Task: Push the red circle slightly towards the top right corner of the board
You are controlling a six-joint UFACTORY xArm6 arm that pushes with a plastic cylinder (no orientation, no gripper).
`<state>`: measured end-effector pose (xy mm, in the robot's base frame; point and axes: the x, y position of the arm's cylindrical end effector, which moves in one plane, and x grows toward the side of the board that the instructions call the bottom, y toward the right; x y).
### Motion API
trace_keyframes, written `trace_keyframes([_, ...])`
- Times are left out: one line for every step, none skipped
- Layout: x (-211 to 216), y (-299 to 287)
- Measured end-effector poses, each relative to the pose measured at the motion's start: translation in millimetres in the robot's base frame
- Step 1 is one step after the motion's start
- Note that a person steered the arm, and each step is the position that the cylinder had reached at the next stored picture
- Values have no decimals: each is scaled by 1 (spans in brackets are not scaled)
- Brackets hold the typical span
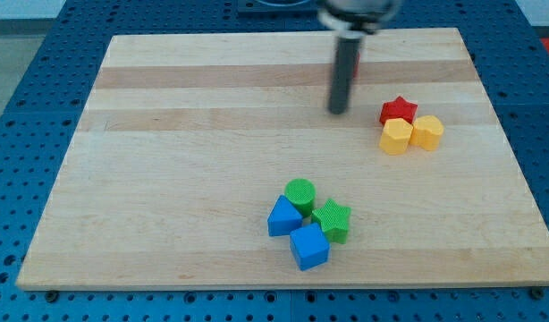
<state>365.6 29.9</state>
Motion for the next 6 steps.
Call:
trace_keyframes([-44, -49])
trace_keyframes([-67, -13])
trace_keyframes([-65, 23])
trace_keyframes([-86, 54])
trace_keyframes([-93, 87])
trace_keyframes([-93, 109])
